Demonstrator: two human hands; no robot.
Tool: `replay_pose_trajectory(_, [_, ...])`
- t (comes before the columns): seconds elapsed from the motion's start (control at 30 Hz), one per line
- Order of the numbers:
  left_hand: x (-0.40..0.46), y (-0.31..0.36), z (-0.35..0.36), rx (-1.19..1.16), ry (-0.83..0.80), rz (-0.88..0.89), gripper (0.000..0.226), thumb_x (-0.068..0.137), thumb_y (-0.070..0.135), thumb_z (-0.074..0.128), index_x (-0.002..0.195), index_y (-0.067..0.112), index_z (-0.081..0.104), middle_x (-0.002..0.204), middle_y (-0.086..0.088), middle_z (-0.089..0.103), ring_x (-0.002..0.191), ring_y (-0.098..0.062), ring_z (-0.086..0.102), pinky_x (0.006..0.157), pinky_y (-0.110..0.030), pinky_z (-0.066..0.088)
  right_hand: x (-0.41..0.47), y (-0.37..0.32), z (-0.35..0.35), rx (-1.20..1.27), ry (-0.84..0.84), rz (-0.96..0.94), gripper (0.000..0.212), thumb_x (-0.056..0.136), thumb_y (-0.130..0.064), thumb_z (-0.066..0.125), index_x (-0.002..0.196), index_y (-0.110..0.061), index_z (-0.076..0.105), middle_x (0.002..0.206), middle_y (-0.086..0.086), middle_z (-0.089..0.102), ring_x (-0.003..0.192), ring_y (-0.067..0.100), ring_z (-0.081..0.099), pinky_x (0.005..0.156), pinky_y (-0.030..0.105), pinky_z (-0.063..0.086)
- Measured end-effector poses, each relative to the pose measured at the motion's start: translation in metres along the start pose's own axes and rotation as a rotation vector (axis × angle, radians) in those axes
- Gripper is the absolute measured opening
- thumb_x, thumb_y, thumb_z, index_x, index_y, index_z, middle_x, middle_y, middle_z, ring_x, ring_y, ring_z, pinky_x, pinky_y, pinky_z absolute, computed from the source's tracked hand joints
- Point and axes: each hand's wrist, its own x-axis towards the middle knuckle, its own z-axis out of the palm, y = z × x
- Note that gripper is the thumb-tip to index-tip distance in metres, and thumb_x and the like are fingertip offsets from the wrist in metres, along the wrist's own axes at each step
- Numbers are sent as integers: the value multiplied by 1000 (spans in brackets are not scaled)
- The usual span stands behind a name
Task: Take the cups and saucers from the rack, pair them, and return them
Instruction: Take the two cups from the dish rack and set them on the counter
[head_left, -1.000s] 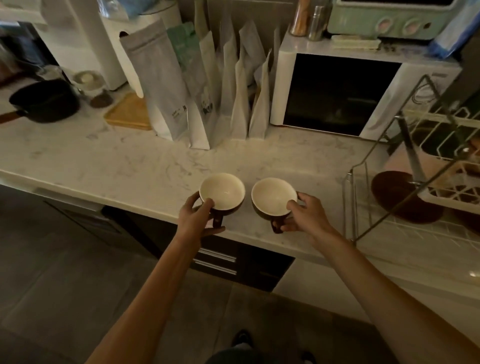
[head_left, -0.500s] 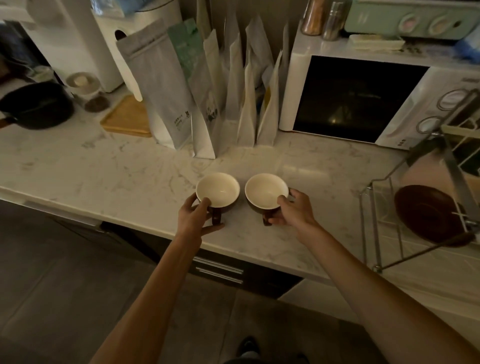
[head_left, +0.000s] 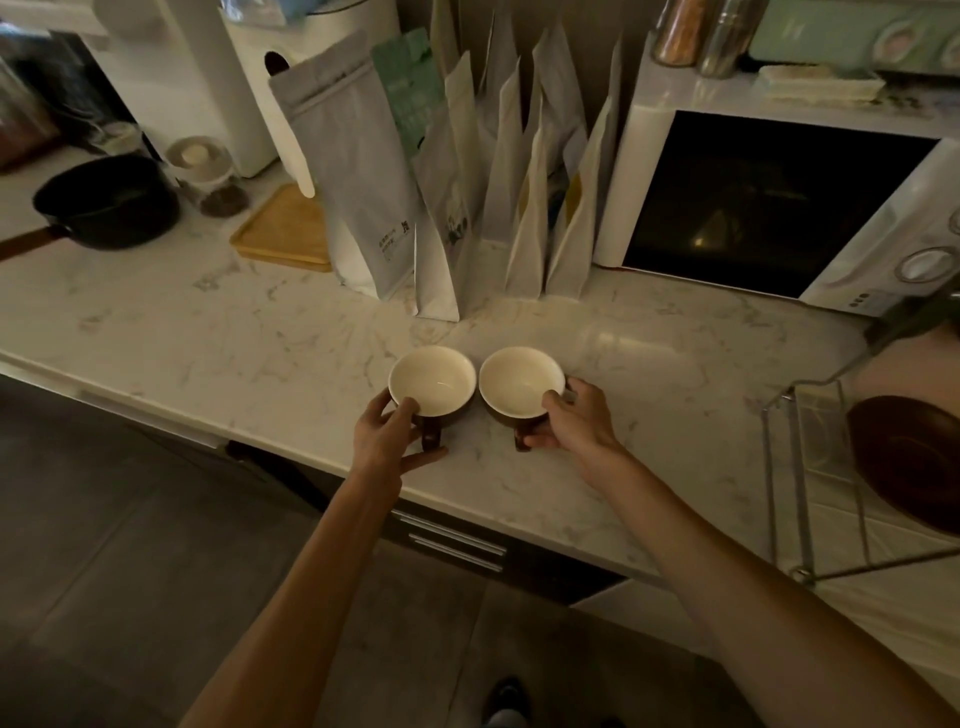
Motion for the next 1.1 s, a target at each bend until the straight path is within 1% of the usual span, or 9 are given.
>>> replay_pose_trajectory(0.13, [5, -1, -3, -5, 35, -6, 48, 90, 18, 60, 135, 27, 45, 118, -9, 49, 106, -32, 57, 60, -48, 61, 1, 1, 5, 7, -1, -2, 41, 93, -8, 52, 134, -9, 51, 125, 19, 58, 70, 31, 71, 43, 28, 57])
replay_pose_trajectory(0.4, [9, -4, -6, -2, 32, 9, 48, 90, 18, 59, 136, 27, 45, 103, -1, 52, 96, -27, 59, 56, -43, 60, 5, 2, 4, 18, -16, 4, 41, 93, -8, 52, 135, -12, 50, 124, 17, 57, 70, 30, 71, 44, 28, 57])
replay_pose_trajectory(0.57, [8, -7, -8, 17, 28, 24, 51, 91, 18, 58, 139, 25, 42, 104, -2, 53, 94, -26, 59, 53, -40, 59, 5, 2, 2, 23, -59, 21, 45, 94, -9, 51, 138, -15, 46, 126, 18, 57, 76, 34, 73, 49, 33, 60])
replay_pose_trajectory(0.7, [6, -7, -8, 58, 32, 40, 51, 92, 19, 57, 139, 26, 40, 102, 0, 53, 91, -22, 58, 51, -38, 59, 1, -1, 1, -12, -90, 34, 47, 95, -12, 52, 140, -19, 43, 132, 11, 52, 90, 34, 70, 47, 32, 59])
replay_pose_trajectory(0.8, [3, -6, -7, 177, 38, 75, 51, 92, 26, 57, 140, 25, 39, 117, -5, 53, 93, -20, 58, 53, -36, 58, -3, -6, -2, -91, -88, 37, 47, 95, -19, 53, 140, -21, 42, 132, 9, 55, 92, 33, 70, 51, 36, 61])
replay_pose_trajectory(0.9, [-1, -1, -10, 322, 57, 108, 59, 93, 40, 53, 145, 24, 32, 134, -15, 49, 108, -30, 57, 72, -44, 57, -9, -13, -10, -289, -55, -2, 54, 94, -33, 53, 144, -20, 37, 139, 8, 52, 101, 32, 67, 70, 46, 62])
replay_pose_trajectory(0.97, [-6, 3, -12, 510, 88, 209, 61, 93, 48, 47, 145, 22, 29, 139, -18, 46, 116, -36, 53, 87, -54, 53, -17, -19, -17, -453, -15, -60, 59, 94, -40, 50, 146, -19, 33, 140, 8, 51, 92, 29, 69, 69, 45, 62])
replay_pose_trajectory(1.03, [-15, 6, -13, 781, 151, 353, 62, 92, 56, 39, 144, 22, 31, 139, -20, 46, 119, -39, 51, 95, -56, 47, -25, -24, -25, -700, 58, -181, 57, 93, -46, 46, 142, -18, 38, 135, 9, 55, 86, 30, 68, 75, 45, 60])
replay_pose_trajectory(1.1, [-31, 9, -11, 990, 247, 508, 64, 91, 63, 32, 142, 24, 33, 139, -18, 44, 119, -39, 51, 93, -54, 44, -33, -27, -33, -937, 95, -295, 54, 93, -48, 44, 138, -18, 43, 132, 11, 56, 103, 34, 63, 80, 38, 51])
